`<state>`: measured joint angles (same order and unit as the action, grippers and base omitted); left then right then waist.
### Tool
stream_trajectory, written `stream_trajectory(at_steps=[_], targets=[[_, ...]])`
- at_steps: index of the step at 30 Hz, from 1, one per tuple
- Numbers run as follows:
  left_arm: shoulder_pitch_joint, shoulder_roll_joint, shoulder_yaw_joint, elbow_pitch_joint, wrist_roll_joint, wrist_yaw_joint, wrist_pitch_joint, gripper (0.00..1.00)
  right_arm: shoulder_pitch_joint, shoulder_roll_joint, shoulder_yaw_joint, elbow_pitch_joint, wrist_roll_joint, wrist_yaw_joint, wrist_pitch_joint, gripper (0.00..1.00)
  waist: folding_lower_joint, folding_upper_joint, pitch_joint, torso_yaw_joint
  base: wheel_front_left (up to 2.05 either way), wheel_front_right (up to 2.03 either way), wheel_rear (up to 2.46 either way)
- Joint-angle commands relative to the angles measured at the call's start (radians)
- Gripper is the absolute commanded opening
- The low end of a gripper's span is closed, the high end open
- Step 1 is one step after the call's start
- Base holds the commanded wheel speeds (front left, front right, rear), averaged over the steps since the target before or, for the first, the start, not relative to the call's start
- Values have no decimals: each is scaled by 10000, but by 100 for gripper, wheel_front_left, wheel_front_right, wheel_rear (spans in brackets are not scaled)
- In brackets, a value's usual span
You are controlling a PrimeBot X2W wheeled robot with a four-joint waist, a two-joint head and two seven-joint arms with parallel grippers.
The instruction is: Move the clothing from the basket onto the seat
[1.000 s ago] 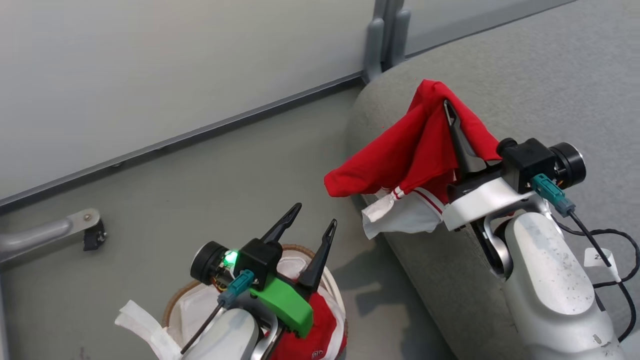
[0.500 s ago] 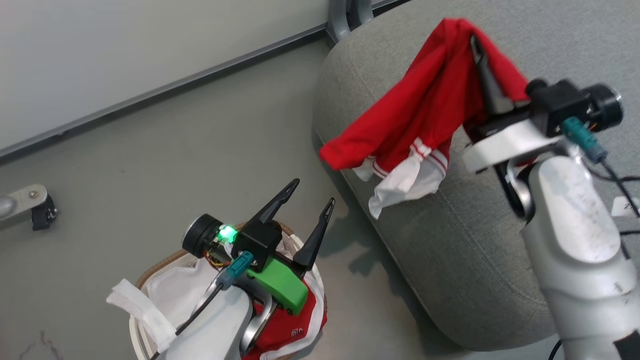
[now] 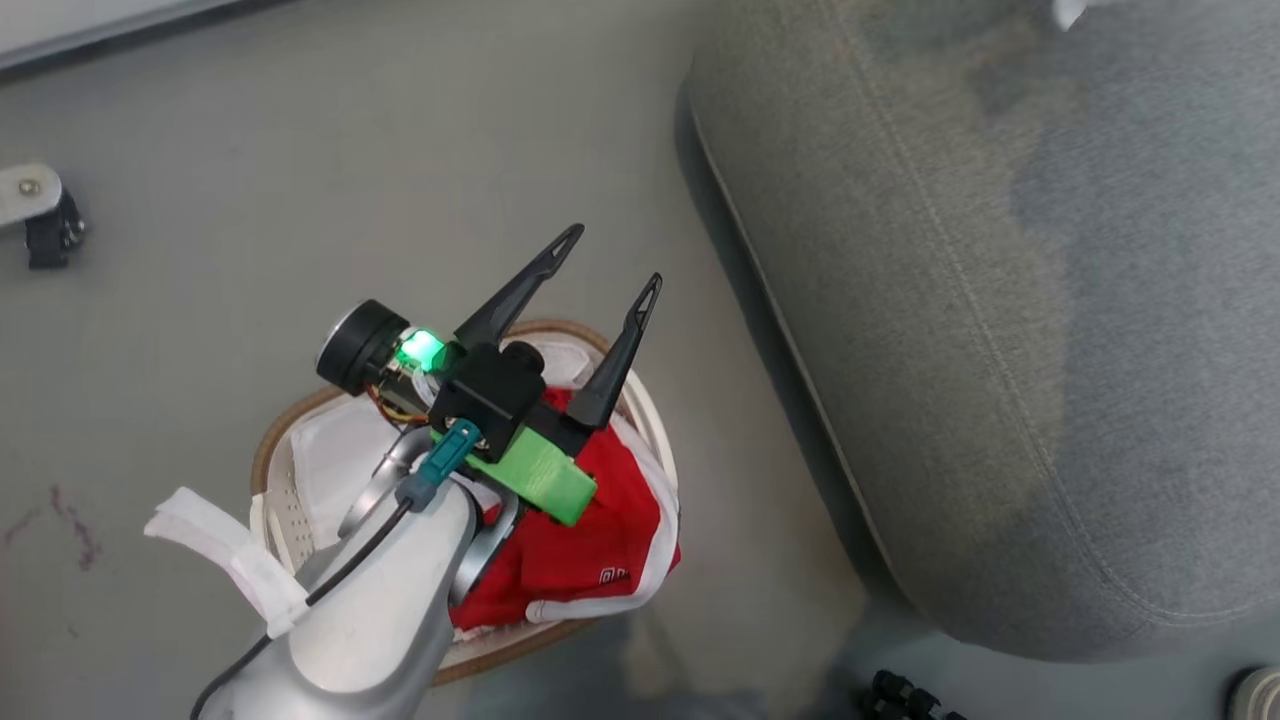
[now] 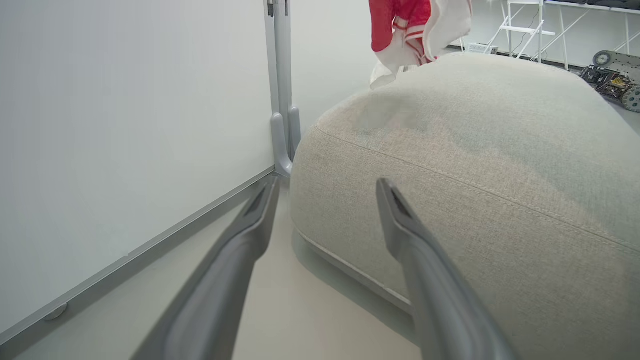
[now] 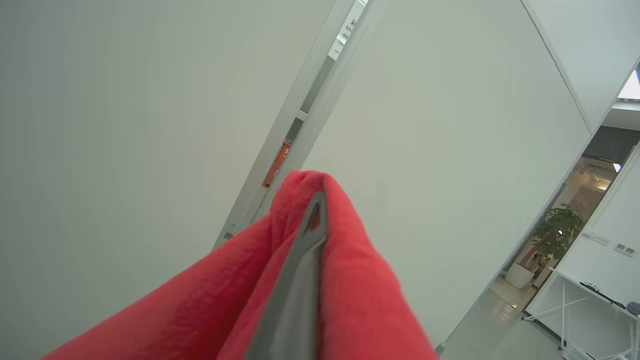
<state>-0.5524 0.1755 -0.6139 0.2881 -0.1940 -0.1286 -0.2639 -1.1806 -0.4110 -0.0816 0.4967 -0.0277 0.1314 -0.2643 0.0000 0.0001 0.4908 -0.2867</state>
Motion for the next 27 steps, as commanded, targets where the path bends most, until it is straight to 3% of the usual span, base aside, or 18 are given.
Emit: stream_trajectory(at_steps=[1, 7, 21, 23, 24, 27], targets=[[-225, 120, 85, -103, 61, -31, -9, 100, -133, -140, -185, 177, -33, -14, -3, 0, 0, -1, 1353, 817, 0, 0, 0], [-374, 208, 43, -240, 358, -31, -9, 100, 396, -316, -779, 891, -446, -14, -3, 0, 0, -1, 2015, 951, 0, 0, 0], [-374, 358, -106, -19, 493, -30, -9, 100, 2955, 1159, -1194, 1336, -778, -14, -3, 1, 0, -1, 2134, 643, 0, 0, 0], [-317, 392, -88, 19, 488, -27, -9, 100, 3223, 1333, -1215, 1156, -792, -14, -3, 49, 0, -1, 2072, 574, 0, 0, 0], [-228, 378, -83, 69, 454, -27, -9, 100, 3463, 1428, -1399, 901, -776, -14, -3, 100, 0, -1, 1977, 521, 0, 0, 0], [-71, 298, -83, 198, 370, -27, -9, 100, 4048, 1691, -1637, 505, -919, -14, -3, 100, 0, -1, 1717, 472, 0, 0, 0]])
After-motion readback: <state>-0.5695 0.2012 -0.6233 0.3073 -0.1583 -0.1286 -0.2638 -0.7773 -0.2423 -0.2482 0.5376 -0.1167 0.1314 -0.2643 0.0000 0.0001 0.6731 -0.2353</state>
